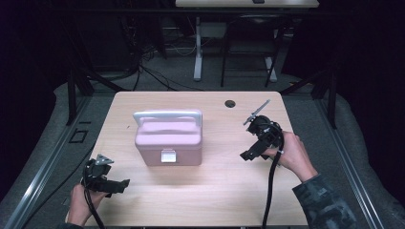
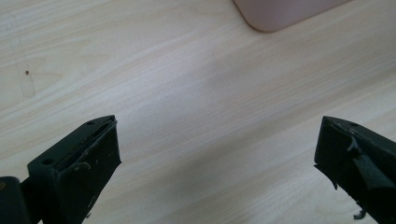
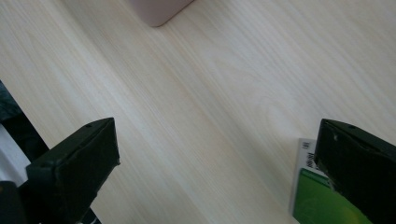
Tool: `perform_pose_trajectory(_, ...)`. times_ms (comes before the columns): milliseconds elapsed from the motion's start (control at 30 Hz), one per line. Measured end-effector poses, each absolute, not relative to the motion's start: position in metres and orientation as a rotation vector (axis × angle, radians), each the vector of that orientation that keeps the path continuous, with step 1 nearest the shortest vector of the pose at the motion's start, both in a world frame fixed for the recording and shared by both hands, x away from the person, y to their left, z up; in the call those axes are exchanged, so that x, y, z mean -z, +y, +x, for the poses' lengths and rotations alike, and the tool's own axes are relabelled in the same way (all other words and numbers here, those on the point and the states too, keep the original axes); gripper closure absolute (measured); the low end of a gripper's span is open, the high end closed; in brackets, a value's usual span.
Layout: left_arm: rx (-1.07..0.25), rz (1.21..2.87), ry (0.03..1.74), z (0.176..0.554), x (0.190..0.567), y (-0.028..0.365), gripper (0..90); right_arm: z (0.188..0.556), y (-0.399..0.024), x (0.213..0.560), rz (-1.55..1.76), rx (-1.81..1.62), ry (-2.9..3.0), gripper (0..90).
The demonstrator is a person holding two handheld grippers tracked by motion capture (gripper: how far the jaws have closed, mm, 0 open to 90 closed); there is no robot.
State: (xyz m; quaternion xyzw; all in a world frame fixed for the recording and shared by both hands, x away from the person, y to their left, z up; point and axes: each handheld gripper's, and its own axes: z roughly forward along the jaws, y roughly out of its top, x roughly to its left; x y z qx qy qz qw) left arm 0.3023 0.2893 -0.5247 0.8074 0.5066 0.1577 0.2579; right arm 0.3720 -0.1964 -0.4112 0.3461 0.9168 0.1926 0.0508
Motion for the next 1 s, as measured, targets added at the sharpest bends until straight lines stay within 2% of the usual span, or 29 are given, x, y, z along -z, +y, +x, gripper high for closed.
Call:
perform_pose_trajectory(200,-0.432,2.138,1.344,0.307,0.509,0.289,0.2,0.372,-0.177,0.426,1.014,-0.654,2.799,0.0)
perform_pose_trajectory(333,-0.467,2.052,1.310,0.310,0.476,0.294,0.2,0.376,-0.164,0.433,0.991,-0.695,2.818,0.0)
perform_pose_trajectory(600,-0.477,2.039,1.254,0.333,0.455,0.283,0.2,0.384,-0.149,0.432,0.967,-0.784,2.790,0.1)
perform_pose_trajectory(833,-0.474,2.034,1.208,0.353,0.441,0.266,0.0,0.397,-0.128,0.418,0.924,-0.907,2.748,3.5)
perform_pose_trajectory(933,-0.474,2.031,1.196,0.360,0.436,0.263,0.0,0.403,-0.121,0.415,0.919,-0.941,2.736,7.1)
perform_pose_trajectory(1000,-0.474,2.032,1.189,0.367,0.434,0.259,0.0,0.407,-0.116,0.415,0.915,-0.962,2.724,12.8)
